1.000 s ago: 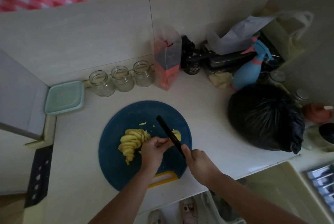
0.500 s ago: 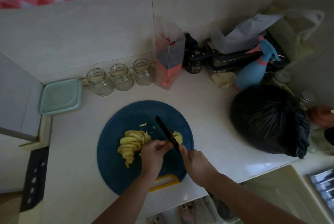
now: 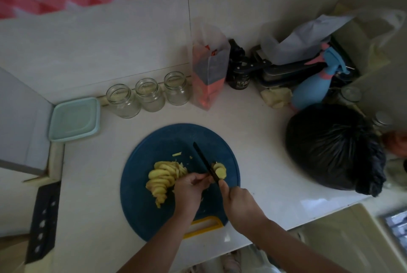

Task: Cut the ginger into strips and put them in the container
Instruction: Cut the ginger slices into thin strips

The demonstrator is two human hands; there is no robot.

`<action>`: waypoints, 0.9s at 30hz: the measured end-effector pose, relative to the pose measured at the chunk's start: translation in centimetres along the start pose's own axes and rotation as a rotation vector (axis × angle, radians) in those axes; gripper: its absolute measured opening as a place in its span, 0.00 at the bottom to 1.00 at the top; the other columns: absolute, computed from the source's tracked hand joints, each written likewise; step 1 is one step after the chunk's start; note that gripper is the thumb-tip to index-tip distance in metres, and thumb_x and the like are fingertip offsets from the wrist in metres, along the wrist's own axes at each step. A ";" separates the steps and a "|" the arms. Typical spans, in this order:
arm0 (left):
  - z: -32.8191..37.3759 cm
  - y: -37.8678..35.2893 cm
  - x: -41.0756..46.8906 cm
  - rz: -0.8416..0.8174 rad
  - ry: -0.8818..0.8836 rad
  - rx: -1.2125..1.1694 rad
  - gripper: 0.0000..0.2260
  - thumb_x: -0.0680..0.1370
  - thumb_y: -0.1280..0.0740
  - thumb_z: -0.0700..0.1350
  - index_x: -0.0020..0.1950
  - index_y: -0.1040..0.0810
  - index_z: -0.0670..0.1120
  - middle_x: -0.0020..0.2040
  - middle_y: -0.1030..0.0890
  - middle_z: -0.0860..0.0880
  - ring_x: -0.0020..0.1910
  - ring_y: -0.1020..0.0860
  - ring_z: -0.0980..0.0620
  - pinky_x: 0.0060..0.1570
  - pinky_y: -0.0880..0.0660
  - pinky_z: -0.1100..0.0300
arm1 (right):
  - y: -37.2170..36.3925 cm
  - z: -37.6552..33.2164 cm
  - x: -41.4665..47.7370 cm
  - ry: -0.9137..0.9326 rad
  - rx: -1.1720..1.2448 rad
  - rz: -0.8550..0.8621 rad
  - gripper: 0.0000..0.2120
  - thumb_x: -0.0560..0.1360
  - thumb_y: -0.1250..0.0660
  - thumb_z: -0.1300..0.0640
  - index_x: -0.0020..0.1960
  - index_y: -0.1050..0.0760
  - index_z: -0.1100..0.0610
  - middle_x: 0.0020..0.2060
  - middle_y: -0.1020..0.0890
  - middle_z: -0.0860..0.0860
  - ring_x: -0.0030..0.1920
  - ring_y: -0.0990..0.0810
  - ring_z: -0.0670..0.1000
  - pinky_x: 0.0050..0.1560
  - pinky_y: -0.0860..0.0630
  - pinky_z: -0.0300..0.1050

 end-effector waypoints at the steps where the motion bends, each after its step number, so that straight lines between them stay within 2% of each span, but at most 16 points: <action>1: 0.0 0.0 0.0 0.001 -0.002 0.006 0.05 0.72 0.28 0.38 0.39 0.17 0.48 0.37 0.15 0.50 0.39 0.18 0.54 0.43 0.23 0.59 | 0.4 -0.5 -0.2 -0.063 0.065 -0.081 0.36 0.64 0.22 0.60 0.67 0.32 0.70 0.29 0.26 0.57 0.26 0.39 0.49 0.24 0.42 0.38; 2: 0.0 -0.1 0.0 0.000 -0.006 0.009 0.05 0.72 0.28 0.38 0.39 0.17 0.48 0.37 0.15 0.50 0.39 0.18 0.54 0.42 0.24 0.59 | 1.3 -1.4 -0.4 -0.060 0.170 -0.082 0.31 0.76 0.34 0.61 0.74 0.44 0.67 0.36 0.27 0.59 0.31 0.36 0.50 0.29 0.38 0.41; 3: 0.0 -0.1 0.0 -0.001 -0.010 0.011 0.06 0.72 0.28 0.38 0.39 0.17 0.48 0.37 0.15 0.51 0.39 0.18 0.55 0.42 0.24 0.61 | 1.0 -1.1 -0.4 -0.034 0.170 -0.011 0.27 0.82 0.47 0.60 0.77 0.53 0.62 0.40 0.30 0.58 0.35 0.35 0.51 0.33 0.35 0.44; 4: 0.0 -0.1 0.0 -0.003 -0.014 0.013 0.06 0.72 0.28 0.38 0.39 0.17 0.48 0.37 0.15 0.51 0.39 0.18 0.56 0.41 0.24 0.62 | 0.9 -0.9 -0.4 -0.039 0.180 0.007 0.24 0.84 0.54 0.59 0.78 0.57 0.59 0.41 0.32 0.57 0.36 0.34 0.51 0.35 0.34 0.45; 5: 0.1 -0.1 0.0 -0.005 -0.018 0.016 0.06 0.72 0.29 0.38 0.39 0.17 0.48 0.37 0.15 0.51 0.39 0.18 0.56 0.41 0.24 0.62 | 0.9 -1.0 -0.1 -0.094 0.172 -0.041 0.23 0.84 0.56 0.59 0.78 0.57 0.59 0.42 0.32 0.56 0.38 0.33 0.52 0.37 0.34 0.46; 6: 0.1 -0.1 -0.1 -0.007 -0.019 0.017 0.05 0.72 0.29 0.38 0.40 0.17 0.48 0.37 0.15 0.51 0.39 0.18 0.55 0.41 0.24 0.62 | 1.1 -1.4 0.1 -0.133 0.179 -0.046 0.23 0.84 0.56 0.59 0.77 0.54 0.59 0.42 0.31 0.56 0.39 0.32 0.52 0.37 0.33 0.46; 7: 0.1 -0.1 -0.1 -0.010 -0.021 0.015 0.05 0.72 0.29 0.38 0.40 0.17 0.48 0.37 0.15 0.51 0.39 0.18 0.55 0.42 0.24 0.62 | 0.8 -1.5 0.5 -0.165 0.181 -0.068 0.21 0.84 0.56 0.57 0.76 0.48 0.61 0.40 0.32 0.55 0.37 0.32 0.51 0.37 0.31 0.46; 8: 0.1 -0.1 -0.2 -0.012 -0.023 0.015 0.05 0.72 0.29 0.38 0.40 0.17 0.47 0.37 0.15 0.51 0.40 0.17 0.55 0.42 0.23 0.62 | 0.5 -1.4 0.7 -0.181 0.226 -0.056 0.20 0.84 0.56 0.53 0.69 0.36 0.61 0.36 0.32 0.52 0.35 0.32 0.51 0.37 0.30 0.46; 9: 0.2 -0.1 -0.2 -0.014 -0.028 0.013 0.05 0.72 0.29 0.38 0.40 0.17 0.47 0.37 0.15 0.51 0.40 0.17 0.55 0.41 0.23 0.63 | 0.2 -1.4 1.0 -0.188 0.253 -0.032 0.21 0.83 0.56 0.48 0.55 0.29 0.59 0.32 0.32 0.51 0.33 0.30 0.50 0.38 0.28 0.47; 10: 0.3 -0.1 -0.3 -0.015 -0.035 0.010 0.05 0.73 0.29 0.37 0.40 0.17 0.47 0.37 0.15 0.51 0.40 0.17 0.55 0.41 0.23 0.64 | -0.2 -1.2 1.1 -0.215 0.260 -0.034 0.24 0.82 0.56 0.44 0.44 0.29 0.57 0.30 0.31 0.50 0.32 0.30 0.50 0.38 0.27 0.46; 12: 0.4 -0.2 -0.4 -0.017 -0.048 -0.002 0.05 0.73 0.29 0.37 0.40 0.17 0.47 0.37 0.15 0.50 0.40 0.17 0.55 0.40 0.23 0.65 | -0.8 -1.2 1.4 -0.230 0.268 0.009 0.24 0.81 0.55 0.41 0.35 0.35 0.54 0.28 0.30 0.50 0.29 0.30 0.48 0.33 0.30 0.43; 15: 0.6 -0.3 -0.4 -0.034 -0.051 0.005 0.04 0.72 0.28 0.38 0.41 0.17 0.47 0.38 0.15 0.51 0.41 0.17 0.56 0.43 0.23 0.65 | -0.4 -1.3 1.8 -0.248 0.313 0.004 0.24 0.82 0.55 0.42 0.35 0.34 0.54 0.29 0.29 0.49 0.29 0.30 0.46 0.29 0.35 0.39; 20: 0.7 -0.3 -0.6 -0.019 -0.075 0.045 0.06 0.71 0.27 0.39 0.46 0.17 0.48 0.41 0.15 0.53 0.42 0.18 0.59 0.43 0.24 0.68 | 0.3 -0.1 1.2 -0.377 0.632 -0.059 0.27 0.79 0.53 0.36 0.38 0.31 0.56 0.30 0.27 0.52 0.27 0.28 0.49 0.27 0.31 0.41; 24: 0.7 -0.4 -0.7 0.038 -0.028 -0.044 0.07 0.72 0.28 0.37 0.47 0.17 0.46 0.42 0.15 0.51 0.42 0.17 0.57 0.42 0.23 0.68 | 0.2 1.0 -0.5 -0.400 0.690 -0.117 0.27 0.79 0.51 0.36 0.38 0.31 0.58 0.29 0.27 0.53 0.23 0.29 0.49 0.23 0.31 0.40; 27: 0.6 -0.7 -0.8 0.059 0.010 -0.098 0.07 0.72 0.29 0.36 0.48 0.17 0.45 0.42 0.15 0.49 0.43 0.17 0.55 0.45 0.22 0.65 | 0.0 1.2 -1.2 -0.368 0.705 -0.090 0.27 0.79 0.49 0.37 0.38 0.30 0.59 0.28 0.27 0.54 0.22 0.31 0.47 0.24 0.32 0.41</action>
Point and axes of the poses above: each hand's wrist, its own x-axis towards the middle knuckle, its own y-axis out of the back of the hand, z = x × y, the point moved 4 cm from there along x, towards the middle knuckle
